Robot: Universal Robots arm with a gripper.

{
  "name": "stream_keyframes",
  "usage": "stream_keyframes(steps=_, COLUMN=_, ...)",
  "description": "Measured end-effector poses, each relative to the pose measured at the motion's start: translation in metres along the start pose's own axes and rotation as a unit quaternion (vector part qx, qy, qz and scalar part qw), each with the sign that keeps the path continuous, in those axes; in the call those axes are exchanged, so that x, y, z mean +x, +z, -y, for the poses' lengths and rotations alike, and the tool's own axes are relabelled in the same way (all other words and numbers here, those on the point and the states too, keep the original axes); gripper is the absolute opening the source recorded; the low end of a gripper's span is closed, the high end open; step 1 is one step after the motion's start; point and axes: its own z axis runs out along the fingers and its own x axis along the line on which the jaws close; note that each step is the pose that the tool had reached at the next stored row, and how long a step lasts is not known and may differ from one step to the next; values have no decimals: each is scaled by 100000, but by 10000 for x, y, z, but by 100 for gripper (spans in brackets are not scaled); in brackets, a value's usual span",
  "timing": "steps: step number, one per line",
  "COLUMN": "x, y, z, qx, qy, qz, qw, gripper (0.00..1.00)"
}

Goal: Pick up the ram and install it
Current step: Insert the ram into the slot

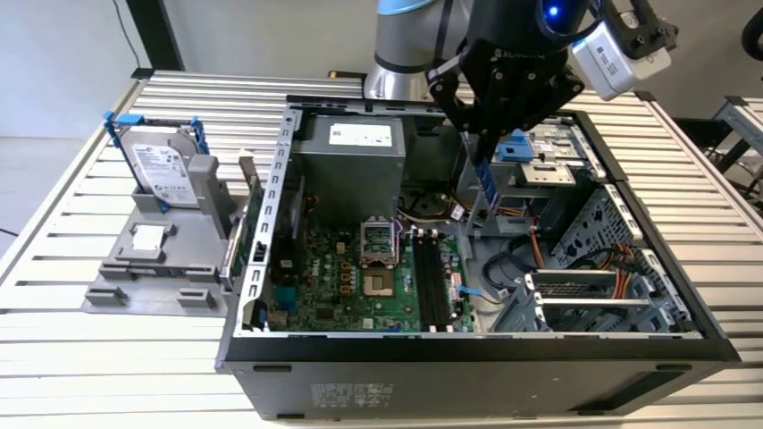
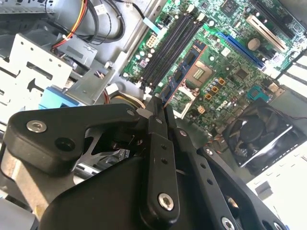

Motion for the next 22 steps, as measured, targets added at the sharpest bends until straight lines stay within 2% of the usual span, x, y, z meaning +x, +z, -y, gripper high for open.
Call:
stream_keyframes(steps=4, x=0, y=23, z=-1, qx=52, qy=3, qz=-5, qw=100000, gripper=0)
stream_keyframes(steps=22, x=-38, y=200, z=-4, qx=243, qy=1, qz=-36, qw=100000, gripper=0)
